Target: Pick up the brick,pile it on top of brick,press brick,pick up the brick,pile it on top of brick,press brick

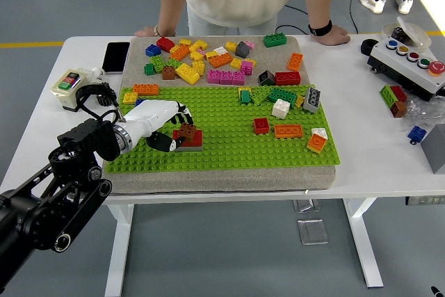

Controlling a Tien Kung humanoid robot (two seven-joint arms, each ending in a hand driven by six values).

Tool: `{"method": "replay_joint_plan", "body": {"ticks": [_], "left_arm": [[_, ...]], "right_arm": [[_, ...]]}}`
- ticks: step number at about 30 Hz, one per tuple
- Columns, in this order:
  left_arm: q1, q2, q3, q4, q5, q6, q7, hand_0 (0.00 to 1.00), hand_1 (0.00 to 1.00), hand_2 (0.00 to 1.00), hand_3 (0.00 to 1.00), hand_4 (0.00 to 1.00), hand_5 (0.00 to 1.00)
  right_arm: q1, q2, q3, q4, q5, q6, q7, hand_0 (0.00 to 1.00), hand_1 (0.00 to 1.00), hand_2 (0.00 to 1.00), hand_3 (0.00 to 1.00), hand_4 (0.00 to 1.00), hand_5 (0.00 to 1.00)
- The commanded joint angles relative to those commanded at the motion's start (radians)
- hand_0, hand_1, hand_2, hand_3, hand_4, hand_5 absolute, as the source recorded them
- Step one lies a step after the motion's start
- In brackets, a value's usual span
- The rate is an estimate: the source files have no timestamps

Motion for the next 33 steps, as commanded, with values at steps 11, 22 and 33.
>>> {"method": "replay_joint_plan", "body": {"ticks": [11, 22, 33], "left_arm": [[0.0, -0.002, -0.005, -0.001, -0.002, -0.007, -0.002, 0.709, 0.645, 0.616, 0.562, 0.473, 0.027], [-0.002, -0.003, -0.008, 0.002, -0.004, -0.013, -0.007, 0.728, 0.651, 0.62, 0.565, 0.501, 0.042], [-0.003, -0.005, -0.011, 0.005, -0.002, -0.017, -0.007, 0.756, 0.669, 0.633, 0.576, 0.567, 0.073]], "right_arm": [[0.0, -0.001, 0.0, 0.0, 0.0, 0.0, 0.001, 0.755, 0.676, 0.725, 0.737, 0.998, 0.642], [0.001, -0.001, 0.001, 0.0, 0.0, 0.0, 0.0, 0.752, 0.676, 0.725, 0.736, 0.998, 0.642], [0.0, -0.001, 0.001, 0.0, 0.001, 0.002, 0.0, 0.751, 0.675, 0.725, 0.735, 0.998, 0.643]]}}
